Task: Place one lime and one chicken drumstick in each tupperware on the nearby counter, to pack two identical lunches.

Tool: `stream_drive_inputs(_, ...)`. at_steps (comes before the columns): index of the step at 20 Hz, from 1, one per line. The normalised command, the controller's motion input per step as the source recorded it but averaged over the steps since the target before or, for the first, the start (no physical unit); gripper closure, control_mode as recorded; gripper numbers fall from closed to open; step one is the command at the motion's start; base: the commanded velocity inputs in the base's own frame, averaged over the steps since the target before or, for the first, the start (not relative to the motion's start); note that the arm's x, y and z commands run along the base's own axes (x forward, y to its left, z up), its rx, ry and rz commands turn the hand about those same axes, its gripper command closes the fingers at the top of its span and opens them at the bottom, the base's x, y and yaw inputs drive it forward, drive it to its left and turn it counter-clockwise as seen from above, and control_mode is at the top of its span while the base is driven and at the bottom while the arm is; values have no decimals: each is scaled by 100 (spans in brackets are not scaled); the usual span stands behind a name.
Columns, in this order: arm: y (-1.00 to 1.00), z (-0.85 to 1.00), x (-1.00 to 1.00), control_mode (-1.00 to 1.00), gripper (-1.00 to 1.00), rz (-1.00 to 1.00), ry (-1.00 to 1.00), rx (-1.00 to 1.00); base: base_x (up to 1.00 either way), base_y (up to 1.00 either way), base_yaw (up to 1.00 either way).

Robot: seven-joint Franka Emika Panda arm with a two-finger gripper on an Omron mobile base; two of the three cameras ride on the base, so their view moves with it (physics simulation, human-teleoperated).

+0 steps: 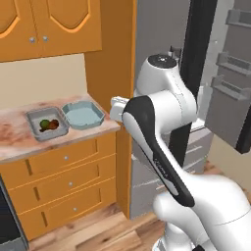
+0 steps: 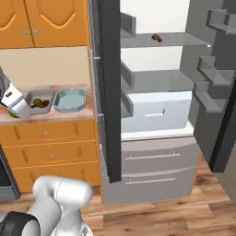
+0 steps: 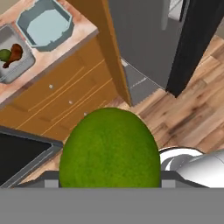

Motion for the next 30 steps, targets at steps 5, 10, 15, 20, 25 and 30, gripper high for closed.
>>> stream_drive_inputs(5,0,0,0,100,100,0,0,0,100,100,-32)
stream_drive_inputs(10,0,0,0,100,100,0,0,0,100,38,-23)
stream_drive_inputs(15,0,0,0,100,100,0,0,0,100,6,-10)
stream_drive_inputs(20,0,-39,24,-100,100,1,0,-4,49,8,0)
stream_drive_inputs(25,-1,-100,93,-100,100,13,1,-5,0,0,0)
stream_drive_inputs(30,0,-100,95,-100,100,16,5,0,0,0,0)
